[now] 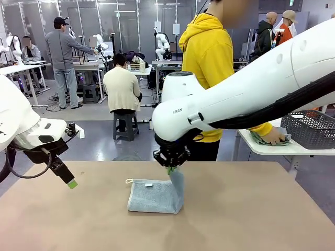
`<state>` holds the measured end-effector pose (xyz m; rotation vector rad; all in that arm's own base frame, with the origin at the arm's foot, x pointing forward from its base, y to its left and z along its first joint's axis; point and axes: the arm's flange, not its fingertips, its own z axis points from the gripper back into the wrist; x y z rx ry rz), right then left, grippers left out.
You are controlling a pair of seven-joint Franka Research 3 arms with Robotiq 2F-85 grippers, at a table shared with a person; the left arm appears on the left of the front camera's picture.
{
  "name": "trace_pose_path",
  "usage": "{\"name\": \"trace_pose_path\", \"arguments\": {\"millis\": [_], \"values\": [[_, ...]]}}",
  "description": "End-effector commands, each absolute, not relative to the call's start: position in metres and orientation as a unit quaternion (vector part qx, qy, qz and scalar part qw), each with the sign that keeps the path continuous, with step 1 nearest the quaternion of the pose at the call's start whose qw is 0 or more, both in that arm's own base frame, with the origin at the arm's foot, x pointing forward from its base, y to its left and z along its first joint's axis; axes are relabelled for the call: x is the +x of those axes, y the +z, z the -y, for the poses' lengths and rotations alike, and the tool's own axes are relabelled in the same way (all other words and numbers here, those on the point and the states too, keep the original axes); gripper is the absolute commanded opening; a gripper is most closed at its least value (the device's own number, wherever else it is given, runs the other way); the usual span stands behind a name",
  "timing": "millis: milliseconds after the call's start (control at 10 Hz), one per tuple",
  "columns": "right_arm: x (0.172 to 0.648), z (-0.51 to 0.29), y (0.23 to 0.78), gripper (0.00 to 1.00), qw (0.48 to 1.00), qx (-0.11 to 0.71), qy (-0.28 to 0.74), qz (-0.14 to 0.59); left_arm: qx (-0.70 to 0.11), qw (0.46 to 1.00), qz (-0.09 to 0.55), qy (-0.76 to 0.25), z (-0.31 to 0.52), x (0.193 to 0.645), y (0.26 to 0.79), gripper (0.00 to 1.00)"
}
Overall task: Fold the towels and place them in the basket.
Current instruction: When a person lays out a Towel with hook on the table, fold it in half twice.
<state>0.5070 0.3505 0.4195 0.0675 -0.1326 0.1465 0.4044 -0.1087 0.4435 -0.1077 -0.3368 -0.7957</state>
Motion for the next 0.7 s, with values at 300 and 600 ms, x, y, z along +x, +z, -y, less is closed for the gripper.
{"name": "trace_pose_path", "arguments": {"millis": [300, 600], "values": [[0.52, -0.407, 0.402, 0.0, 0.997, 0.046, 0.047, 0.05, -0.046, 0.909, 0.162, -0.382, 0.11, 0.408, 0.444, 1.0], [0.519, -0.445, 0.386, 0.0, 0.996, 0.046, 0.055, 0.044, -0.046, 0.909, 0.162, -0.382, 0.11, 0.408, 0.444, 1.0]]}}
